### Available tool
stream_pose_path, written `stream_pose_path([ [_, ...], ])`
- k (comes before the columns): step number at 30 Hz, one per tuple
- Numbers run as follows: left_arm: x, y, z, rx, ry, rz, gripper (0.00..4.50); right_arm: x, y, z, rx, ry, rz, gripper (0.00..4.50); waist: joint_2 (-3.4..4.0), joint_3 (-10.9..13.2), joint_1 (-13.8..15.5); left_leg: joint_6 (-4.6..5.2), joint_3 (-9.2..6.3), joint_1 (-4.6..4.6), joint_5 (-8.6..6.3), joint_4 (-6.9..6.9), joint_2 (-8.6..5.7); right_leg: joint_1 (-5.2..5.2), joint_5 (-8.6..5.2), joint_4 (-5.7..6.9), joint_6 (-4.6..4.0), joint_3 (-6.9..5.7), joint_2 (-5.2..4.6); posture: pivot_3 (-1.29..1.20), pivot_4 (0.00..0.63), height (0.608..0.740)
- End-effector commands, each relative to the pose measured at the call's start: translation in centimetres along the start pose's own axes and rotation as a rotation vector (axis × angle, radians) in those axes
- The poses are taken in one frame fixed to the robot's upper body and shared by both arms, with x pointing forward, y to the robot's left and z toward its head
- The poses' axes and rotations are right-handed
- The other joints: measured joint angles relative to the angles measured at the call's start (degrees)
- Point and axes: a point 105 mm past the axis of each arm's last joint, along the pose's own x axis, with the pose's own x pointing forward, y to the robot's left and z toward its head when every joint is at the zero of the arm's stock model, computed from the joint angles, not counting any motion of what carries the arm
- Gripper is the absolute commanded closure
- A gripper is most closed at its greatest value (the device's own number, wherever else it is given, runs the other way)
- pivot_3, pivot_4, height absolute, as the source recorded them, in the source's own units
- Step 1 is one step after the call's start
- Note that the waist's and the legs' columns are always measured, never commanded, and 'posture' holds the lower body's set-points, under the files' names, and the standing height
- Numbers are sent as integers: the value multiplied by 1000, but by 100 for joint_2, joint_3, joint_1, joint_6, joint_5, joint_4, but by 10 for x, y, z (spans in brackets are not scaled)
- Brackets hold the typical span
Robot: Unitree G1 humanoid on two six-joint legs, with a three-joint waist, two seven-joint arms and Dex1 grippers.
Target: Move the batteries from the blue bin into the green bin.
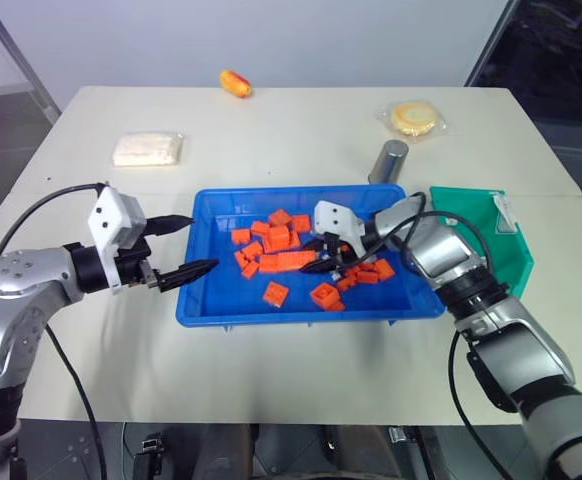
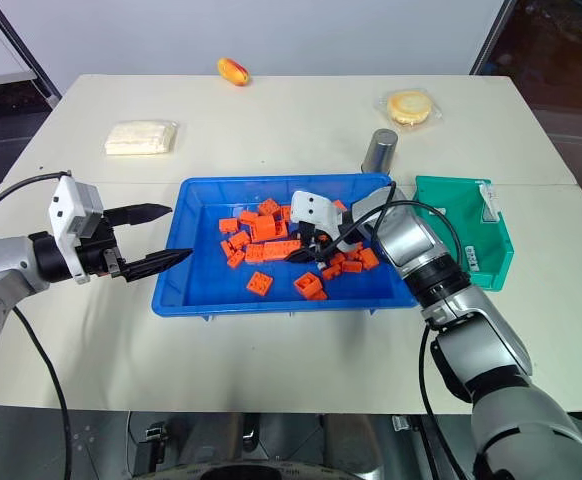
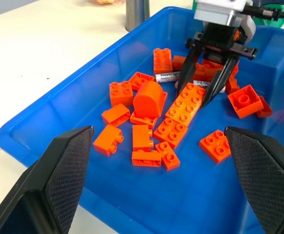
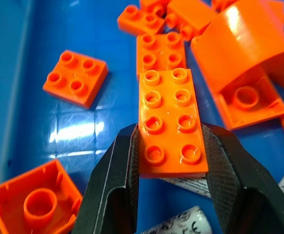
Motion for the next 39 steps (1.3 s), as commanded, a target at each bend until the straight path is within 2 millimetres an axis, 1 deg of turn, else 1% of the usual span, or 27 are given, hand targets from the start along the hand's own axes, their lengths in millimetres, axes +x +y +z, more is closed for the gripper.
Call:
stream_pose_path([
  [1,-3,2,7,35,-22,13,0,-16,-15,43,-56,-113,-63,2861,0,0,0,0,0,0,0,0,0,0,0,0,0,0,0,0,150,740],
  [5,-3,1,7,32,-19,9,0,-29,-38,77,-89,-203,-178,2861,1,1,-20,0,2,1,0,-1,1,-6,0,8,0,1,1,0,150,740],
  [7,-3,2,7,32,-19,8,0,-30,-46,90,-108,-246,-221,2861,0,0,-12,0,1,2,0,-3,1,-9,0,14,-1,0,3,0,150,740],
  [8,-3,2,7,31,-19,8,0,-28,-48,92,-109,-255,-226,2861,0,0,-12,-1,-1,2,0,-2,1,-9,-1,17,-2,0,3,0,150,740],
  [11,-1,1,7,32,-20,8,0,-18,-49,91,-114,-262,-232,2861,-3,-2,-3,-1,-1,3,0,-2,0,-7,0,18,-2,0,1,0,150,740],
  [16,0,-1,7,29,-26,13,0,-1,-51,78,-96,-258,-252,2861,-3,-2,-8,-2,2,2,1,-1,-3,-7,0,19,-2,0,-3,0,150,740],
  [17,0,-1,7,28,-27,14,0,1,-51,78,-91,-259,-251,2158,-3,-1,-11,-2,2,2,1,-1,-3,-9,0,21,-2,0,-3,0,150,740],
  [18,0,-1,7,27,-27,15,0,2,-51,77,-94,-262,-250,1899,-3,-1,-13,-2,1,2,1,-2,-2,-10,0,23,-2,0,-2,0,150,740],
  [20,-1,-1,8,25,-28,18,0,3,-52,78,-97,-265,-262,991,-2,-1,-15,-2,1,2,1,-2,-2,-12,0,27,-2,0,-2,0,150,740],
  [21,-1,-1,8,25,-28,20,0,2,-53,79,-100,-266,-268,442,-2,-1,-18,-2,1,2,1,-2,-2,-13,0,27,-2,0,-2,0,150,740],
  [22,-1,-1,8,25,-29,21,0,0,-54,82,-103,-272,-273,76,-2,-1,-19,-2,2,2,1,-2,-2,-14,0,28,-2,1,-2,0,150,740],
  [26,0,-2,9,25,-30,22,0,-19,-55,88,-92,-295,-266,76,-2,-1,-14,-2,1,2,1,-2,-2,-14,-1,29,-2,1,-2,0,150,740],
  [29,-1,-2,9,24,-29,24,0,-33,-47,78,-71,-273,-215,76,-1,0,6,-2,1,0,1,-2,-3,-14,-1,28,-2,0,-5,0,150,740],
  [31,-1,-2,9,23,-29,22,0,-38,-39,61,-44,-233,-185,76,-3,-2,15,-2,1,0,1,-1,-5,-12,-1,27,-2,0,-7,0,150,740],
  [35,0,-1,11,27,-30,13,0,-41,-24,35,21,-166,-140,76,-3,-2,2,-2,0,5,1,-1,-5,-6,-1,24,-2,-2,-5,0,150,740],
  [39,0,-5,11,25,-5,-19,0,-41,-6,21,75,-110,-78,76,-1,-1,-28,-2,3,5,1,-1,-3,-11,-1,25,-3,1,-2,0,150,740],
])
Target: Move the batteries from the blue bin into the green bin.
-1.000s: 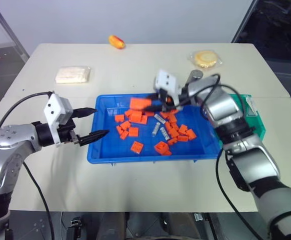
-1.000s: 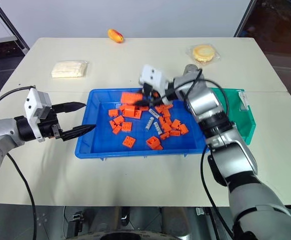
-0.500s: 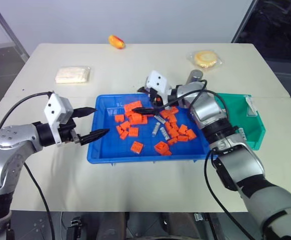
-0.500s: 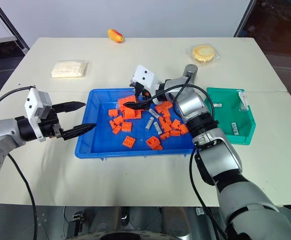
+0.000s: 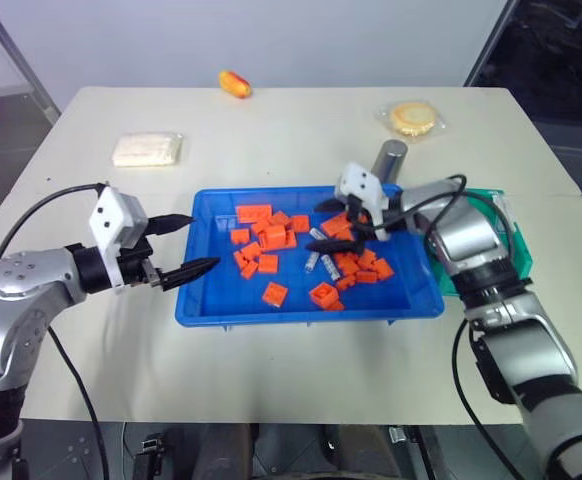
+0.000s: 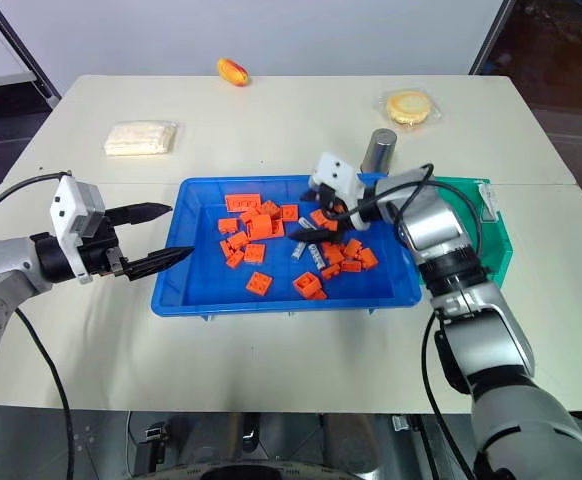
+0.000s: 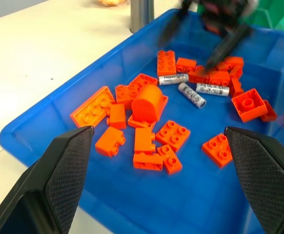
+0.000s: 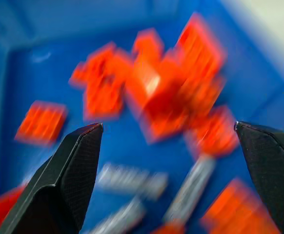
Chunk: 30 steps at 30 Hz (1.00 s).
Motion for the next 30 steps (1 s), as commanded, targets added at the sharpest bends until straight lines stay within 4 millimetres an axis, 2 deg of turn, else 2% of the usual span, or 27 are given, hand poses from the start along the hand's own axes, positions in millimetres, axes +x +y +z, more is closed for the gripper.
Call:
stream_pose_path([
  [1,-2,-6,9,26,2,-41,0,-6,13,13,-33,-6,45,76,0,0,-13,0,2,0,0,-1,1,-2,0,0,0,1,1,0,150,740],
  [12,3,-9,13,27,-18,-44,0,5,20,6,-23,30,74,76,0,0,14,0,-1,0,0,1,3,2,0,-1,0,1,4,0,150,740],
  [25,3,-9,14,27,-49,-3,0,28,3,-10,-43,162,36,76,-1,0,5,0,-1,1,0,1,4,1,0,-1,-1,1,6,0,150,740],
  [30,4,-9,14,30,-59,7,0,36,3,-11,-62,199,47,76,-1,0,12,0,-2,1,0,1,4,1,0,0,0,1,6,0,150,740],
])
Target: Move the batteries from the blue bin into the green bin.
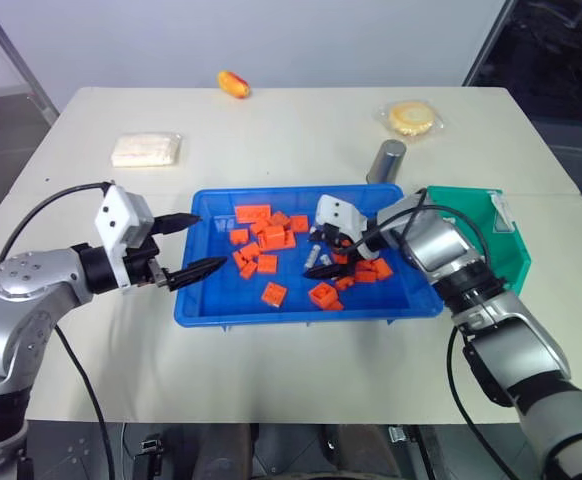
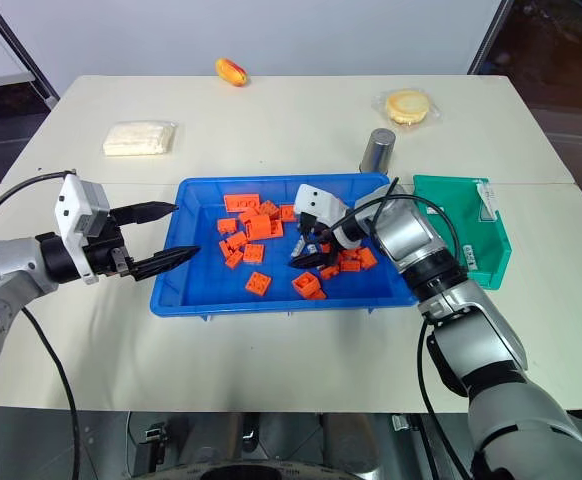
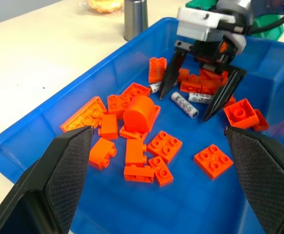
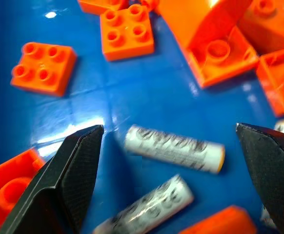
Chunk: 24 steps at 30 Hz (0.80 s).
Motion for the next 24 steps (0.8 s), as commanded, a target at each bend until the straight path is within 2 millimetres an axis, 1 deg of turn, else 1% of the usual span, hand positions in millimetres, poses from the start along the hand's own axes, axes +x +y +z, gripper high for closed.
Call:
stream_pose_path([
  [1,-1,-3,10,43,-37,5,0,1,-2,5,-43,18,-6,309,0,0,6,0,-1,0,0,0,0,0,0,0,0,0,0,0,150,740],
  [3,-1,-2,10,48,-39,13,0,2,-3,4,-50,24,-7,923,-1,-1,5,0,-1,0,0,1,-1,2,0,0,0,0,-1,0,150,740],
  [6,-1,-2,10,51,-41,20,0,2,-2,5,-55,22,2,2300,-1,-1,4,0,-1,1,0,1,-1,3,0,0,0,0,-1,0,150,740],
  [14,-1,0,10,53,-46,24,0,-1,-3,12,-64,-2,-15,2273,-1,-1,2,0,-1,1,0,1,-1,3,0,0,0,0,-1,0,150,740],
  [17,0,-1,10,53,-49,18,0,-11,-8,27,-76,-48,-48,2273,-1,-1,3,0,-1,1,0,1,-1,3,0,0,0,0,-1,0,150,740],
  [18,0,-1,10,52,-51,15,0,-17,-11,33,-82,-63,-61,2273,-1,0,3,0,-1,1,0,1,-1,2,0,0,0,0,-1,0,150,740],
  [20,1,-1,11,52,-54,3,0,-35,-19,49,-88,-108,-106,2273,1,1,3,0,-1,1,0,1,-1,2,0,0,0,0,-1,0,150,740],
  [22,3,-4,13,48,-58,-26,0,-62,-28,64,-96,-148,-163,2273,3,2,8,0,-1,0,0,1,-1,0,0,0,0,0,-1,0,150,740],
  [24,6,-7,15,44,-67,-67,0,-90,-35,71,-92,-172,-217,2273,4,3,34,0,-2,-3,0,1,-3,-2,0,0,0,-1,-4,0,150,740],
])
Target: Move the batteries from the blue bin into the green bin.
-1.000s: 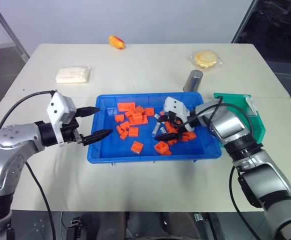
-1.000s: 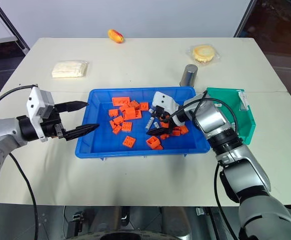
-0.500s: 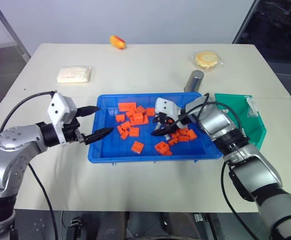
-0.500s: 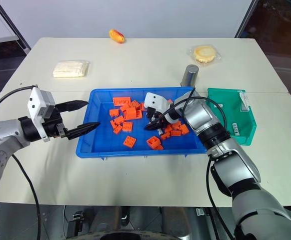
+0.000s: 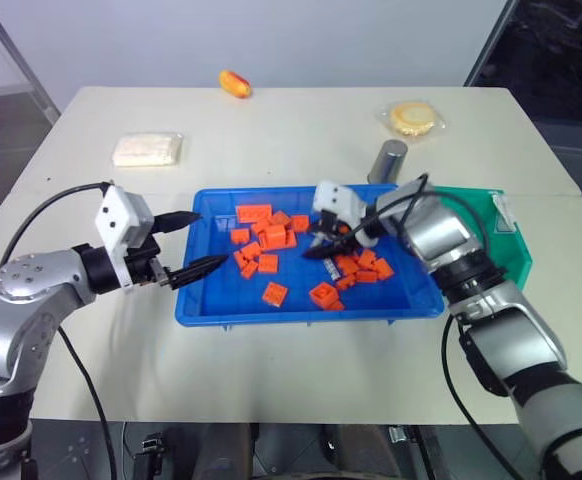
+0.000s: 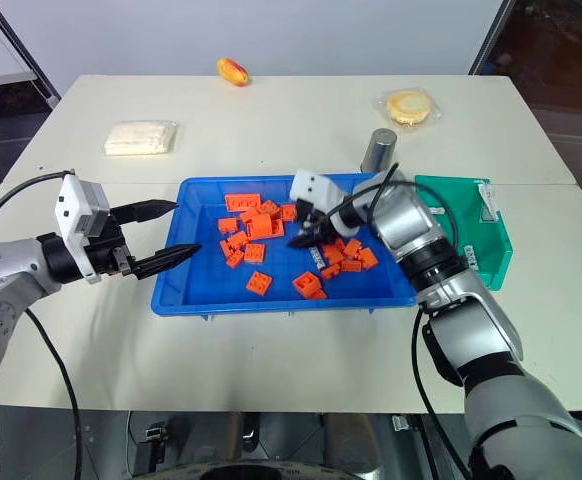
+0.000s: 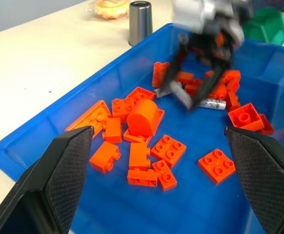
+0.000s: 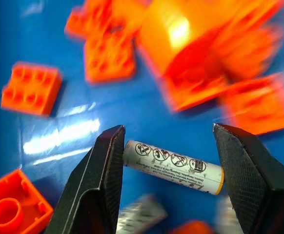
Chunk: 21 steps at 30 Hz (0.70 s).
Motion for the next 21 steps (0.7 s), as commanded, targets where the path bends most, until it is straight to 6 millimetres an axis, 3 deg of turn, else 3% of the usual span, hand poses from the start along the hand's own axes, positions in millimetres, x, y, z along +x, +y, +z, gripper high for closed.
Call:
stream_pose_path([
  [1,6,-8,12,31,-37,-80,0,-55,-21,36,-53,-97,-128,2273,-1,0,40,0,0,0,0,0,0,1,0,-1,0,-1,-1,0,150,740],
  [5,20,-17,20,43,-56,-201,0,-112,-34,16,-40,-9,-265,2273,-3,-2,130,0,1,0,0,-2,-4,10,0,-21,0,-3,-5,0,150,740],
  [7,26,-18,23,45,-67,-237,0,-130,-37,6,-23,31,-317,2273,-3,-2,149,0,3,-1,0,-1,-4,13,0,-26,0,-4,-5,0,150,740],
  [10,40,-20,23,57,-73,-308,0,-167,-33,-24,33,133,-404,2273,-3,-2,169,1,7,-2,0,0,-4,13,0,-29,1,-3,-5,0,150,740],
  [15,57,-18,19,74,-73,-373,0,-197,-19,-51,106,225,-472,2273,4,0,97,1,11,-5,0,0,1,8,0,-30,2,1,2,0,150,740],
  [21,68,-9,17,86,-69,-389,0,-202,-9,-68,166,261,-517,2273,5,0,22,2,9,3,0,1,6,10,0,-22,2,5,11,0,150,740],
])
